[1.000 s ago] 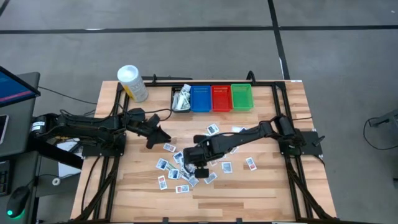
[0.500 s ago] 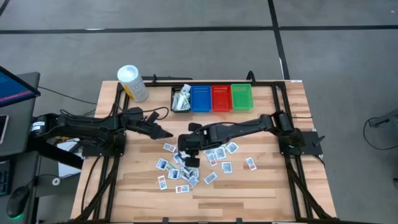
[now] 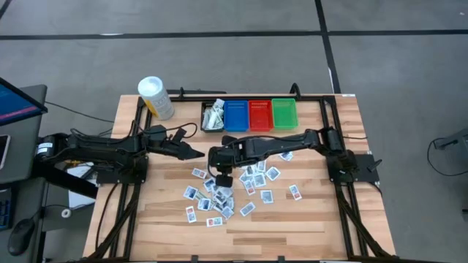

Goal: Pick & Place First Aid Supplies
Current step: Put the green bandage pack in the black bin

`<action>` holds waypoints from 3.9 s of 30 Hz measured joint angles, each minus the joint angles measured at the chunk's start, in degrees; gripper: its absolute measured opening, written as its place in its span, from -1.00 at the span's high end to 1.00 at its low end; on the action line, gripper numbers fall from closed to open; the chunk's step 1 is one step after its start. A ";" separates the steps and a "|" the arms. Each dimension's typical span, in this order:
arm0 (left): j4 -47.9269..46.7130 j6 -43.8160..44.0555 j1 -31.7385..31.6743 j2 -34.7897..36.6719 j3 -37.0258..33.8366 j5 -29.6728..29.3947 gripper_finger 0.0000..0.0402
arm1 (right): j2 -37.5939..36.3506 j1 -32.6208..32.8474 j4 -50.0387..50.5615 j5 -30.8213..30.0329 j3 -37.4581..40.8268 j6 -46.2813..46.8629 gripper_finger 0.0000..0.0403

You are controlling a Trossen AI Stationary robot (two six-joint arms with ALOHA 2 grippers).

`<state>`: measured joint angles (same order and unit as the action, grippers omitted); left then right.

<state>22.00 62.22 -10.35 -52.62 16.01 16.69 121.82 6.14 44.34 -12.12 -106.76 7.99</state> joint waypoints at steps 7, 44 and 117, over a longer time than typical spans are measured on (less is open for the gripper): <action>-0.02 -0.52 0.00 0.00 0.00 -0.80 0.29 | 0.00 -0.71 -3.01 0.00 0.00 -3.97 0.68; 0.07 -0.66 1.59 0.00 -0.02 -2.71 0.29 | -0.02 -2.11 -7.80 -6.06 0.00 -7.08 0.67; -0.05 -20.74 2.60 0.00 -0.02 -5.88 0.97 | -0.97 0.04 4.58 -5.86 0.11 0.93 -0.29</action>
<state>21.95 41.48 -7.75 -52.62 15.99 10.81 120.85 6.18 48.92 -17.98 -106.65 8.92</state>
